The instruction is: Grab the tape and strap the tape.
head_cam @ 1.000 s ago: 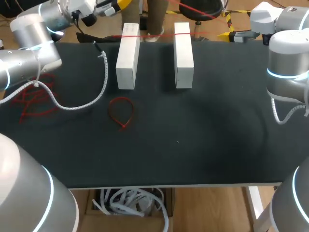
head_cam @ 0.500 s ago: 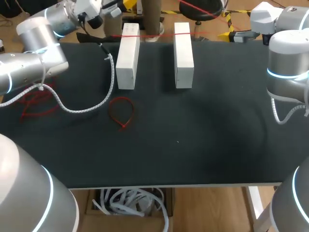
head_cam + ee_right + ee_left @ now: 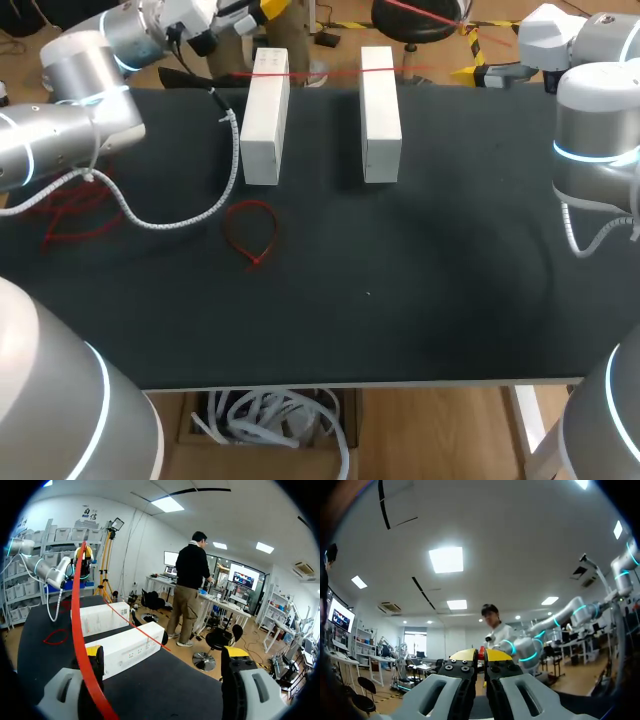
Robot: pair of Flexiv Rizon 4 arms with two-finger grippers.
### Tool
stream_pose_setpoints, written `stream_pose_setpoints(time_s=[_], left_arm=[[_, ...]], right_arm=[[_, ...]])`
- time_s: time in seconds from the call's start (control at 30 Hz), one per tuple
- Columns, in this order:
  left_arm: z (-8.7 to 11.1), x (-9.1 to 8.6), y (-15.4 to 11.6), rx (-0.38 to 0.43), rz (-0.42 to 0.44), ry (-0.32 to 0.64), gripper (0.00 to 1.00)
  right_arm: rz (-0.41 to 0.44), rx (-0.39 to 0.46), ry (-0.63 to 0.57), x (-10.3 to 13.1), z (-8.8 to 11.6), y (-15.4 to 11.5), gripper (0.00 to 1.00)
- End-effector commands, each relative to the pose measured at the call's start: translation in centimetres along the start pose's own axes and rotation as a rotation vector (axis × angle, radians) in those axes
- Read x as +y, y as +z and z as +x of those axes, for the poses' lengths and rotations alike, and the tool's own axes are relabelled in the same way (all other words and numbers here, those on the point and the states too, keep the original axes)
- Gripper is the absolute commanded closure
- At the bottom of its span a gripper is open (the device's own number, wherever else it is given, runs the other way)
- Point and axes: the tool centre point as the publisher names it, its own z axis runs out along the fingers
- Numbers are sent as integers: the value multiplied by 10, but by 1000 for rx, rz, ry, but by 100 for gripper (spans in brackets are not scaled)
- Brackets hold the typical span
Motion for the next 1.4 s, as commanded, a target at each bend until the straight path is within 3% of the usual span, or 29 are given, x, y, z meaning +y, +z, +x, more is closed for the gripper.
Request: stream_pose_setpoints(time_s=[0.03, 0.5, 1.4], left_arm=[[-1, 3, 1, -1, -4, -2, 100], [3, 9, 8, -37, -9, -7, 100], [2, 10, 7, -9, -9, -17, 100]], right_arm=[[0, 1, 0, 0, 0, 0, 0], [0, 1, 0, 0, 0, 0, 0], [0, 1, 0, 0, 0, 0, 0]])
